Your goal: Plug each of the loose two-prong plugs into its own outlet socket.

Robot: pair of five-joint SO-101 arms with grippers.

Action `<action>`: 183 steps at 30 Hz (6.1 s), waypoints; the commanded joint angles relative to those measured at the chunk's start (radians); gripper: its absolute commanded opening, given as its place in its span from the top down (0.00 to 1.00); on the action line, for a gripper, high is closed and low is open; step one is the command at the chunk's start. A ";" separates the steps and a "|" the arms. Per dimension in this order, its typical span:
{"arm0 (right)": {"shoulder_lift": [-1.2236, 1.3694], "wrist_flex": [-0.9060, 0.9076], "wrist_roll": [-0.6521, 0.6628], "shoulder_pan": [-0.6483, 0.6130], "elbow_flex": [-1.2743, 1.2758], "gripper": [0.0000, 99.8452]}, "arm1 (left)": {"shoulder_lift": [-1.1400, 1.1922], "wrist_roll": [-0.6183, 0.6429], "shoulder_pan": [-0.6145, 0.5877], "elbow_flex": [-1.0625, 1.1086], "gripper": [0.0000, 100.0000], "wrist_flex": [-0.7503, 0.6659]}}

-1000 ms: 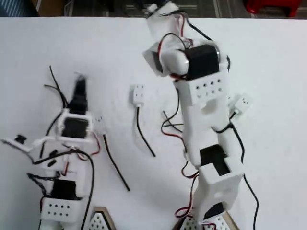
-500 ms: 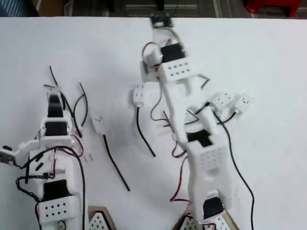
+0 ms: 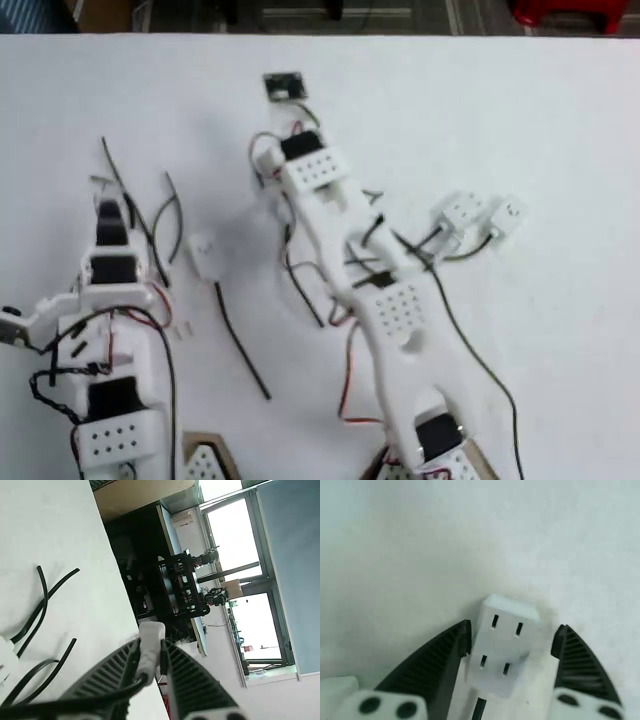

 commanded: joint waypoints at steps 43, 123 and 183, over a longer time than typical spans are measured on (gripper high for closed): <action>-0.202 0.499 1.163 0.005 -0.454 0.71 | -0.005 -0.339 -0.005 -0.005 0.98 0.003; -0.995 0.220 1.243 0.969 1.019 0.71 | 2.302 -1.232 0.533 -2.489 0.98 1.536; -0.995 0.197 1.243 1.006 1.046 0.71 | 2.170 -1.111 0.541 -1.909 0.92 1.168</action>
